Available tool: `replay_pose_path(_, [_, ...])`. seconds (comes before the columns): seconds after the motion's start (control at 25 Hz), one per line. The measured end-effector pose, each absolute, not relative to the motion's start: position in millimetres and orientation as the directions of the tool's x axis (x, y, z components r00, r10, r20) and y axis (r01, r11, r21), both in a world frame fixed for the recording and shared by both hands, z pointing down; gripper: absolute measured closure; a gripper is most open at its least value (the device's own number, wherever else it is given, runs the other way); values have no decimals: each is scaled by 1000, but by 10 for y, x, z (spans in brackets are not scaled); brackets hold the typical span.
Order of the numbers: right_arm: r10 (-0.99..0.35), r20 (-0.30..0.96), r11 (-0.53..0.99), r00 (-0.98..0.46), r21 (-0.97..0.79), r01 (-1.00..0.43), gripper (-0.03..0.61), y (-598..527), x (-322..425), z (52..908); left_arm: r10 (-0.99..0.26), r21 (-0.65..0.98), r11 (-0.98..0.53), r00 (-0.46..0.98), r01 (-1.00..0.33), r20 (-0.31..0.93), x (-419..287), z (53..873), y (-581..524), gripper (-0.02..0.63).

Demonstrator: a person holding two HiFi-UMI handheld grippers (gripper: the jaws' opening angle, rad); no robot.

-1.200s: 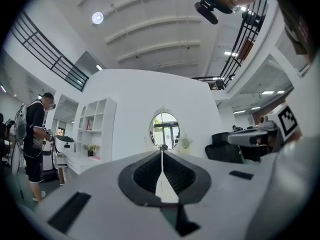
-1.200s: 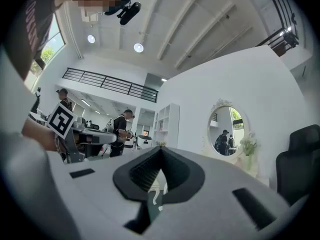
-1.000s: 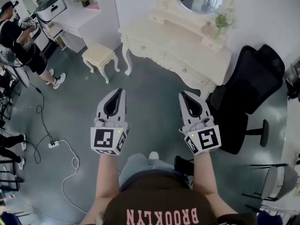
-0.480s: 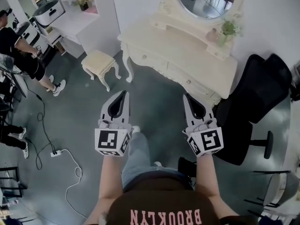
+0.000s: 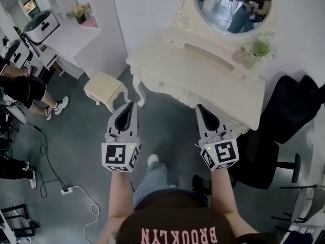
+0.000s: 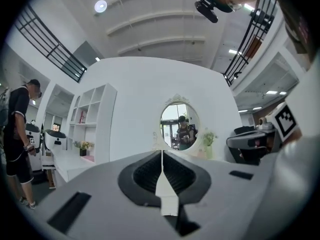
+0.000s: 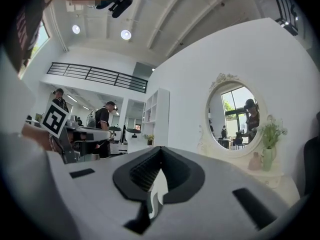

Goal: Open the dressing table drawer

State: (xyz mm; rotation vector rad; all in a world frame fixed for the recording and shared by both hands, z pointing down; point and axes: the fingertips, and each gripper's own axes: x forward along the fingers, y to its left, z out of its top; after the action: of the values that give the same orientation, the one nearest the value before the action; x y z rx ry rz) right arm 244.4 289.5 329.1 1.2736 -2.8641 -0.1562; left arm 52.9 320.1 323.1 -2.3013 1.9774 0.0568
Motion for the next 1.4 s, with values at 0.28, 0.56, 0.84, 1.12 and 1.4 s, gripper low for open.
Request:
replay_pose_path(0.28, [-794,-31,604,-607,76,-793,580,2027,1841,3272,-975,-44,-194,197,-980,-99,-175,3207,2278,606])
replay_pose_path(0.56, [-810,10,586,-586,47,-809,580,1420,1482,3451,-978,-24,-189,191,-982,-81,-634,3339,1700,606])
replay_pose_path(0.84, [-806,23,592,-592,44,-805,580,845,1185,3583,-984,-2,-167,167,-986,-65,-997,3466,1173,606])
replay_pose_path(1.12, [-823,41,567,-566,38,-823,580,21,1034,3668,-980,-6,-190,190,-982,-51,-1167,3528,343,606])
replay_pose_path(1.4, [-849,57,527,-525,16,-850,580,-976,868,3741,-973,-17,-230,230,-973,-34,-1347,3538,-713,606])
